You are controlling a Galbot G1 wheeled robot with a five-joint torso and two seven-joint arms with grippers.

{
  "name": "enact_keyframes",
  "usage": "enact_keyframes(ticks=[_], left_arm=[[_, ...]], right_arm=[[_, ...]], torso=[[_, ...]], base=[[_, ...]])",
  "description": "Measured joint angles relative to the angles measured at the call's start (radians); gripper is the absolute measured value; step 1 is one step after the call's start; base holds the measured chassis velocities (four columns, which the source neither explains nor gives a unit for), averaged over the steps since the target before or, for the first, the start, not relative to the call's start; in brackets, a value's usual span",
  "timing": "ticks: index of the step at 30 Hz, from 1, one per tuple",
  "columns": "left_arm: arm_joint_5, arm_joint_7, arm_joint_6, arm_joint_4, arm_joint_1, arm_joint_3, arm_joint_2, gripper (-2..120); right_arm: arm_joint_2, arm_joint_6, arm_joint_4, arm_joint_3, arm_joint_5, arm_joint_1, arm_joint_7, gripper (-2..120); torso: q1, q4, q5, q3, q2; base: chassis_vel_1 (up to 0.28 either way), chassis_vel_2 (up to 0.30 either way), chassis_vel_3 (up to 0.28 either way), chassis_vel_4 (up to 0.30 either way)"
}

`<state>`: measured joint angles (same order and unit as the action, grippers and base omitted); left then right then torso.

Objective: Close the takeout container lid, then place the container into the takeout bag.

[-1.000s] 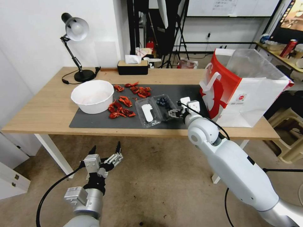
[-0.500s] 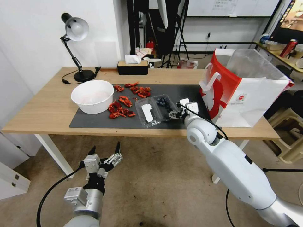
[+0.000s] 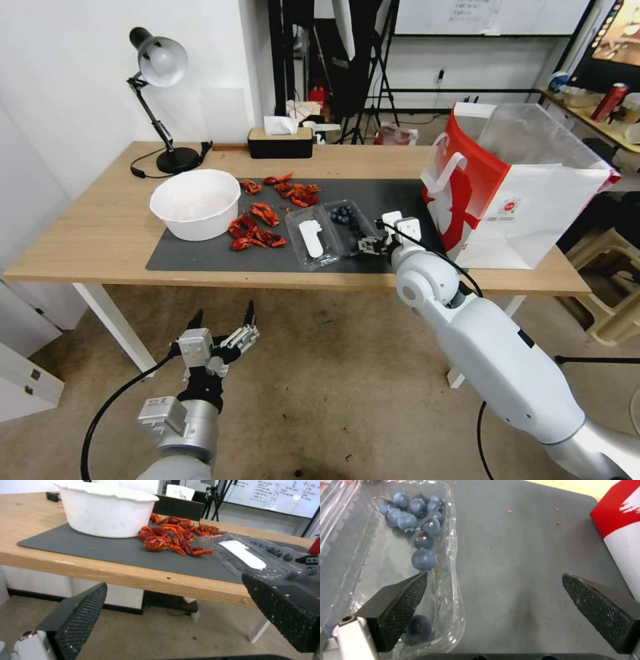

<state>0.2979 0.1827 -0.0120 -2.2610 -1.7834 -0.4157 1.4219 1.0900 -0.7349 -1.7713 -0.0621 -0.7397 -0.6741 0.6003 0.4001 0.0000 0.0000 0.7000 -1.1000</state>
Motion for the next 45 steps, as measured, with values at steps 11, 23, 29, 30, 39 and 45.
enact_keyframes(ticks=[11, 23, 29, 30, 39, 45], left_arm=[[0.003, -0.001, 0.006, 0.007, 0.004, 0.001, -0.005, 100], [0.004, -0.001, 0.009, 0.009, 0.005, 0.002, -0.008, 100], [0.003, -0.001, 0.011, 0.011, 0.006, 0.003, -0.009, 100], [0.003, -0.001, 0.011, 0.011, 0.006, 0.003, -0.009, 100], [0.002, -0.001, 0.018, 0.014, 0.008, 0.005, -0.012, 100], [0.003, 0.000, 0.023, 0.016, 0.008, 0.003, -0.016, 100]], right_arm=[[0.001, 0.000, 0.004, 0.000, -0.005, -0.002, 0.016, 100], [-0.011, 0.000, -0.013, 0.012, -0.019, -0.020, 0.026, 100], [-0.019, 0.000, -0.031, 0.023, -0.024, -0.037, 0.026, 100], [-0.024, 0.000, -0.041, 0.026, -0.026, -0.042, 0.028, 100], [-0.038, 0.000, -0.074, 0.034, -0.048, -0.056, 0.057, 100], [-0.039, 0.000, -0.082, 0.038, -0.052, -0.068, 0.068, 100]], torso=[[0.000, 0.0000, 0.0000, 0.000, 0.000], [0.000, 0.0000, 0.0000, 0.000, 0.000], [0.000, 0.0000, 0.0001, 0.000, 0.000], [0.000, 0.0000, 0.0000, 0.000, 0.000], [0.000, 0.0000, 0.0000, 0.000, 0.000], [0.000, 0.0000, 0.0000, 0.000, 0.000]], base=[[0.000, 0.000, 0.000, 0.000], [0.000, 0.000, 0.000, 0.000], [0.000, 0.000, 0.000, 0.000], [0.000, 0.000, 0.000, 0.000], [0.000, 0.000, 0.000, 0.000], [0.000, 0.000, 0.000, 0.000]])
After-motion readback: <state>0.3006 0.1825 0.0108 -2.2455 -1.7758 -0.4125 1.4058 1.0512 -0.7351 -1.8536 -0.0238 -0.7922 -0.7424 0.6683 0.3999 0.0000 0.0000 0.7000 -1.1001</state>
